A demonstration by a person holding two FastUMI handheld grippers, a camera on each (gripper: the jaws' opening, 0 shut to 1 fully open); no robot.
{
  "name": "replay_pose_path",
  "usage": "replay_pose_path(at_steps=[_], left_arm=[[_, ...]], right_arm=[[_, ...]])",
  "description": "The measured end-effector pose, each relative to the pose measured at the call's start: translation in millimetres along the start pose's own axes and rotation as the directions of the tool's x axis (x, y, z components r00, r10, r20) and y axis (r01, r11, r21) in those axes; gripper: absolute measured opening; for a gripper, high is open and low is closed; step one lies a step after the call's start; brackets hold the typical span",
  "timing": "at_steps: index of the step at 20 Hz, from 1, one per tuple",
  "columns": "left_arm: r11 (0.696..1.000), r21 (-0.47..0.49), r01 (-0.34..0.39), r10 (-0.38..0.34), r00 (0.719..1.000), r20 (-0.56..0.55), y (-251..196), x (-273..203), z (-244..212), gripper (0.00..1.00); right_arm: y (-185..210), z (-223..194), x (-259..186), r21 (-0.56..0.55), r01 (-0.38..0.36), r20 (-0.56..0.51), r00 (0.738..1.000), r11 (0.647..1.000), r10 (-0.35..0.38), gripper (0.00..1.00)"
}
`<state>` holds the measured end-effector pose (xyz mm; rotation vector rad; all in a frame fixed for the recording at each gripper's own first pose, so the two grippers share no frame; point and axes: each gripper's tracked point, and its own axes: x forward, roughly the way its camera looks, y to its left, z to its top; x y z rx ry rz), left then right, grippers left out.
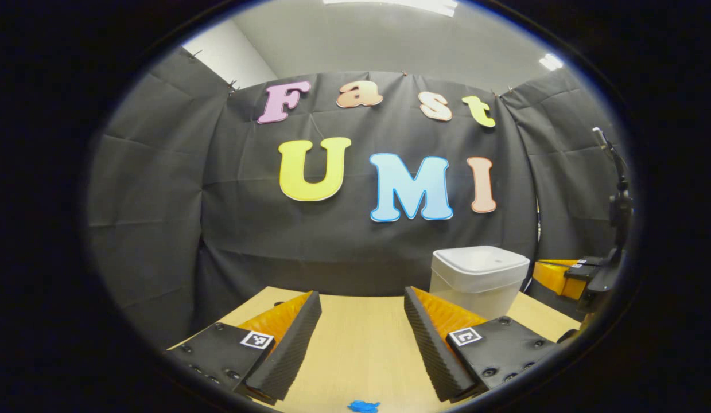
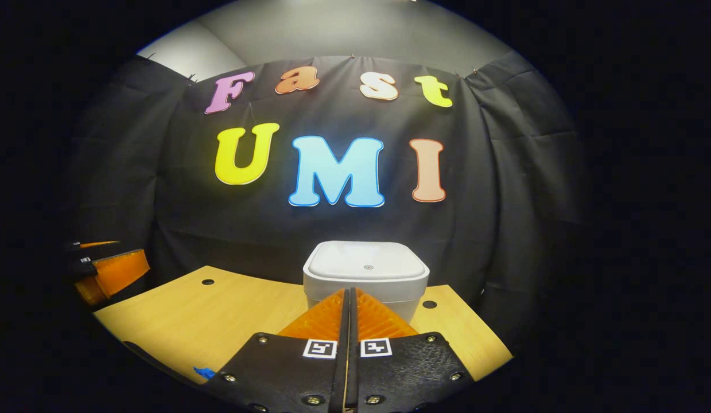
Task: Press the lid of the desktop garbage bin to open it, pick up the crumpled paper on the desktop and throw it into the bin, then pick up the pop can on the desktop and drop it into the bin, and finally close the garbage bin lid.
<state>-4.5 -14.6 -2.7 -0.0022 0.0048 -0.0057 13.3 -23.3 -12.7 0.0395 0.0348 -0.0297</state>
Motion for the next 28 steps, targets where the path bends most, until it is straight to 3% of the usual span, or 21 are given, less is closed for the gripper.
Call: replay_pose_path(at_steps=[4, 6, 8, 9, 10, 17, 18, 19, 23, 25, 27, 28], left_arm=[[1.0, 0.0, 0.002, -0.002, 1.0, -0.004, -1, 3, -2, 1.0], [1.0, -0.001, 0.002, -0.002, 1.0, 0.0, -1, 3, 0, 0.95], [1.0, -0.001, 0.0, 0.0, 1.0, 0.004, 1, 3, 1, 1.0], [1.0, 0.0, -0.004, 0.004, 1.0, 0.006, 3, 2, 2, 0.95], [1.0, 0.001, -0.009, 0.009, 1.0, 0.008, 5, 1, 2, 1.0], [0.999, 0.005, -0.038, 0.037, 0.999, 0.016, 20, -2, 5, 1.0], [0.999, 0.007, -0.04, 0.04, 0.999, 0.017, 21, -3, 6, 0.95], [0.999, 0.008, -0.041, 0.041, 0.999, 0.02, 22, -3, 6, 1.0], [0.998, 0.012, -0.054, 0.053, 0.998, 0.024, 26, -7, 6, 1.0], [0.997, 0.027, -0.069, 0.068, 0.997, 0.035, 30, -8, 8, 0.88], [0.997, 0.029, -0.074, 0.073, 0.997, 0.036, 31, -10, 7, 1.0], [0.997, 0.026, -0.073, 0.072, 0.997, 0.033, 31, -10, 6, 1.0]], right_arm=[[6, 6, 4, 0.004, -0.042, 0.02, 0.999, 0.999, 0.042, 0.0], [4, 7, 11, -0.032, -0.039, 0.023, 0.999, 0.999, 0.04, 0.0], [0, 11, 19, -0.044, -0.037, 0.028, 0.999, 0.998, 0.038, 0.0], [-2, 14, 24, -0.04, -0.035, 0.03, 0.999, 0.999, 0.036, 0.0], [-4, 15, 30, -0.033, -0.033, 0.031, 0.999, 0.999, 0.034, 0.0], [-26, 29, 74, -0.014, 0.0, 0.034, 0.999, 1.0, 0.0, 0.0], [-30, 28, 80, -0.019, 0.007, 0.032, 0.999, 1.0, -0.007, 0.0], [-32, 28, 85, -0.022, 0.011, 0.029, 1.0, 1.0, -0.01, 0.0], [-39, 18, 103, -0.014, 0.021, -0.007, 1.0, 1.0, -0.021, 0.0], [-39, 10, 109, -0.004, 0.015, -0.038, 0.999, 1.0, -0.015, 0.0], [-39, 1, 113, 0.002, 0.013, -0.067, 0.998, 1.0, -0.012, 0.0], [-40, -3, 114, 0.006, 0.013, -0.078, 0.997, 1.0, -0.013, 0.0]])
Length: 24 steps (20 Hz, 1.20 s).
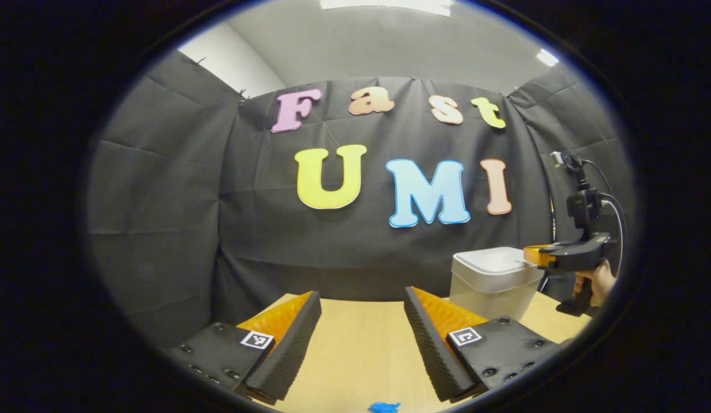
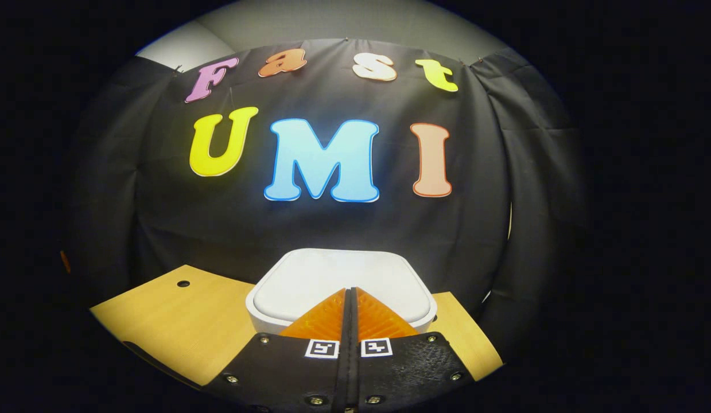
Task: Press the lid of the desktop garbage bin to open it, pick up the crumpled paper on the desktop and throw it into the bin, then pick up the pop can on the desktop and drop it into the bin, and finally close the garbage bin lid.
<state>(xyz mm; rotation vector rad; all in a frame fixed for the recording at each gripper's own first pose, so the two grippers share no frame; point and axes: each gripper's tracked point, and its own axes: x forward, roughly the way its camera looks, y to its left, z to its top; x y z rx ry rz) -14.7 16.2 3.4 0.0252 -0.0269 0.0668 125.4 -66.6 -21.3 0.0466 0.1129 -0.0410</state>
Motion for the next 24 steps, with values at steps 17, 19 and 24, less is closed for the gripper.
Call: replay_pose_path(at_steps=[17, 19, 24], left_arm=[[1.0, 0.003, 0.03, -0.03, 0.999, -0.028, -13, 5, -8, 1.0], [1.0, 0.0, 0.024, -0.024, 0.999, -0.027, -11, 1, -7, 1.0], [1.0, -0.001, 0.008, -0.008, 1.0, -0.024, -6, -4, -5, 1.0]], right_arm=[[-2, 1, 3, 0.12, -0.048, -0.001, 0.999, 0.992, 0.049, 0.0], [-1, 0, 2, 0.114, -0.044, -0.019, 0.999, 0.993, 0.047, 0.0], [0, 19, -12, 0.07, -0.034, 0.048, 0.998, 0.997, 0.031, 0.0]])
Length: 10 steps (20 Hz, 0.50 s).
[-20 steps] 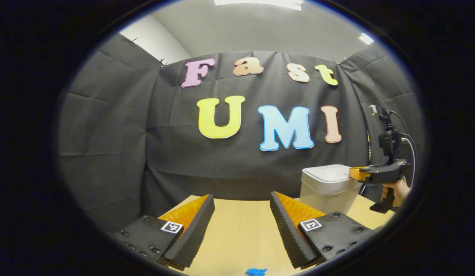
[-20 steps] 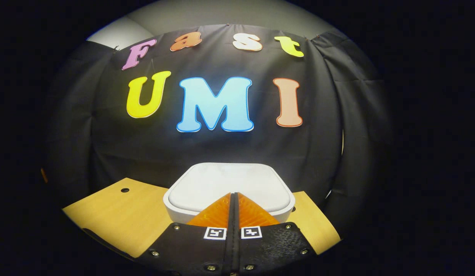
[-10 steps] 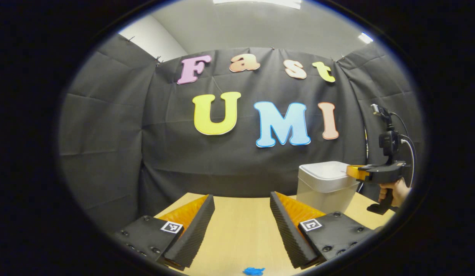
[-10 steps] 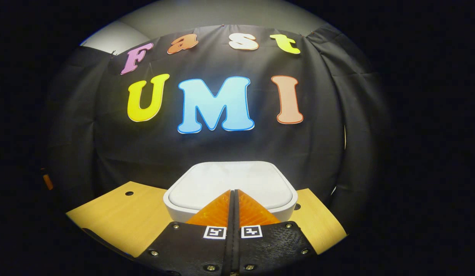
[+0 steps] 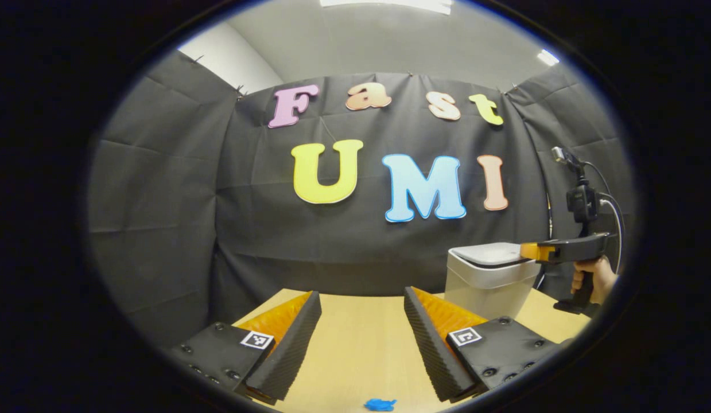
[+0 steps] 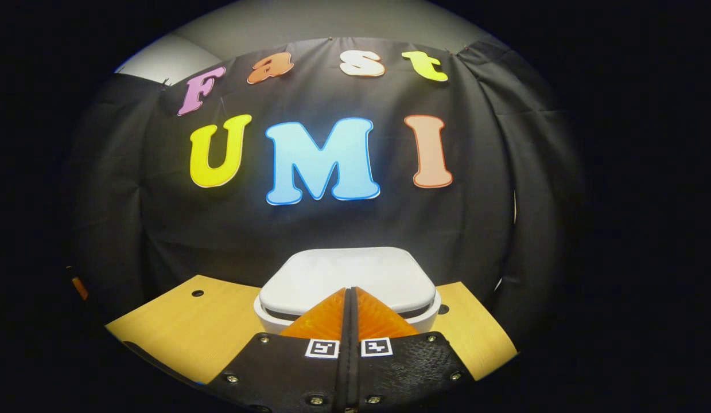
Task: Press the lid of the desktop garbage bin to open it, pick up the crumpled paper on the desktop and throw it into the bin, then pick up the pop can on the desktop and drop it into the bin, and finally close the garbage bin lid.
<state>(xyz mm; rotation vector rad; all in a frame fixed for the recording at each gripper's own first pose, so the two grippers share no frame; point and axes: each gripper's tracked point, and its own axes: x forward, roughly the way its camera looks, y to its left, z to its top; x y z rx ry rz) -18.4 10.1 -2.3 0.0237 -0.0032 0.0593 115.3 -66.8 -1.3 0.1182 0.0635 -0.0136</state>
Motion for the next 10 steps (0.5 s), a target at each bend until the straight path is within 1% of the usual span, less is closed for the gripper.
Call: replay_pose_path(at_steps=[10], left_arm=[[1.0, -0.006, 0.021, -0.021, 1.0, 0.0, -7, -2, -2, 1.0]], right_arm=[[9, 7, -23, -0.054, -0.014, 0.026, 1.0, 0.998, 0.015, 0.0]])
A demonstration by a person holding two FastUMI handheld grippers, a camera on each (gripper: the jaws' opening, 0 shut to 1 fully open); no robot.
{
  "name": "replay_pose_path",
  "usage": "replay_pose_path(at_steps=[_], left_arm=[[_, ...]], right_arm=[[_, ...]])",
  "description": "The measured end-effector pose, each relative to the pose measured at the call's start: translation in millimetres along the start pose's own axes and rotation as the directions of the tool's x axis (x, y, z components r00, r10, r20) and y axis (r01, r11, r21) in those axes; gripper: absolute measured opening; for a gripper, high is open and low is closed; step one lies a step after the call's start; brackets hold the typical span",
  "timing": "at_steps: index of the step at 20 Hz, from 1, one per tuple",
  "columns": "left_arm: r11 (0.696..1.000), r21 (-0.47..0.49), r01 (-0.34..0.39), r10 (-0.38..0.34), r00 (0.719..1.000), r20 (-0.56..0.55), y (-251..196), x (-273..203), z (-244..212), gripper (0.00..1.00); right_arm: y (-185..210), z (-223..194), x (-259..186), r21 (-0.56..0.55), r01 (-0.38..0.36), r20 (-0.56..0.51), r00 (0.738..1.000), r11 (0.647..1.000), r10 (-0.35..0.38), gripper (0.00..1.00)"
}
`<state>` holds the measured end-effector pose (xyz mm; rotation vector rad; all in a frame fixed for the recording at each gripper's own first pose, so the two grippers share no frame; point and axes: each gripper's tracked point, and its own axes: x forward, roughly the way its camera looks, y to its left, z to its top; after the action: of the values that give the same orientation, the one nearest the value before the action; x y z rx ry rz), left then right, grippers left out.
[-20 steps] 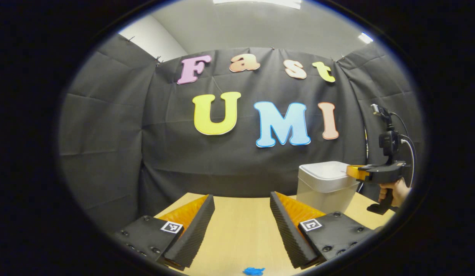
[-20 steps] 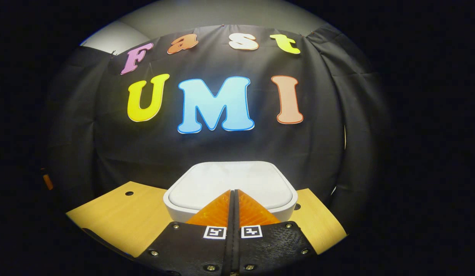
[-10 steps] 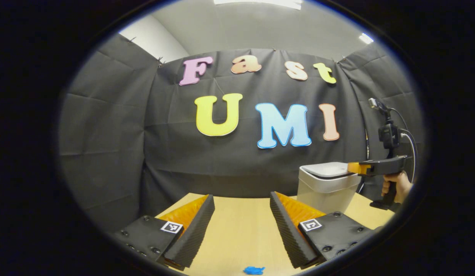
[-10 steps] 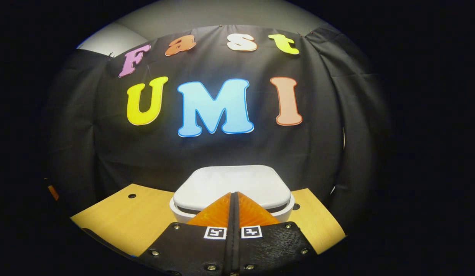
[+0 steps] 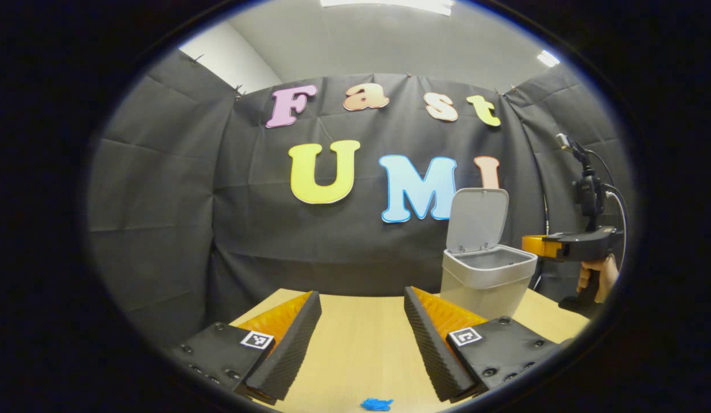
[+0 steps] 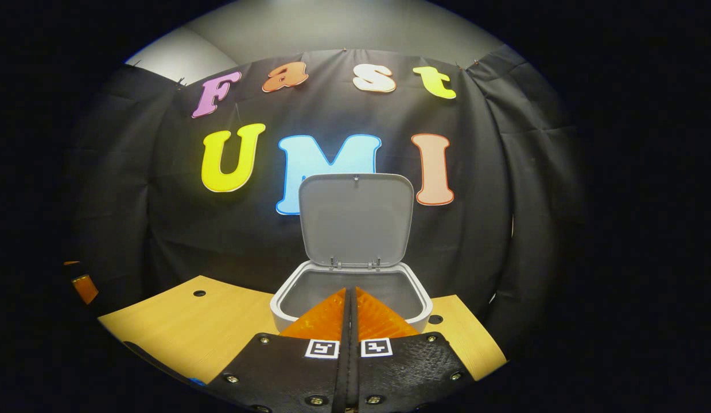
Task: Press the lid of the desktop garbage bin to open it, pick up the crumpled paper on the desktop and throw it into the bin, then pick up the pop can on the desktop and drop it into the bin, and finally close the garbage bin lid.
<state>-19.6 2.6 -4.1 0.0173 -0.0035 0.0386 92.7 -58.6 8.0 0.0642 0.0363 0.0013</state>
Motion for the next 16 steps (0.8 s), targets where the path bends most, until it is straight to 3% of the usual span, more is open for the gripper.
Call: replay_pose_path(at_steps=[6, 14, 15, 16], left_arm=[[1.0, -0.027, -0.004, 0.002, 0.999, -0.042, 12, 2, -18, 1.0], [0.999, -0.037, 0.019, -0.025, 0.983, -0.18, 28, 1, -79, 1.0], [0.998, -0.054, 0.026, -0.037, 0.979, -0.202, 28, 0, -88, 0.95], [0.997, -0.071, 0.035, -0.05, 0.973, -0.225, 27, -2, -97, 0.95]], right_arm=[[18, 5, -19, -0.012, -0.039, 0.028, 0.999, 0.999, 0.039, 0.0], [34, 20, -49, -0.06, -0.054, 0.115, 0.992, 0.997, 0.06, 0.01], [34, 21, -53, -0.058, -0.053, 0.122, 0.991, 0.997, 0.06, 0.07], [36, 22, -56, -0.055, -0.053, 0.124, 0.991, 0.997, 0.059, 0.24]])
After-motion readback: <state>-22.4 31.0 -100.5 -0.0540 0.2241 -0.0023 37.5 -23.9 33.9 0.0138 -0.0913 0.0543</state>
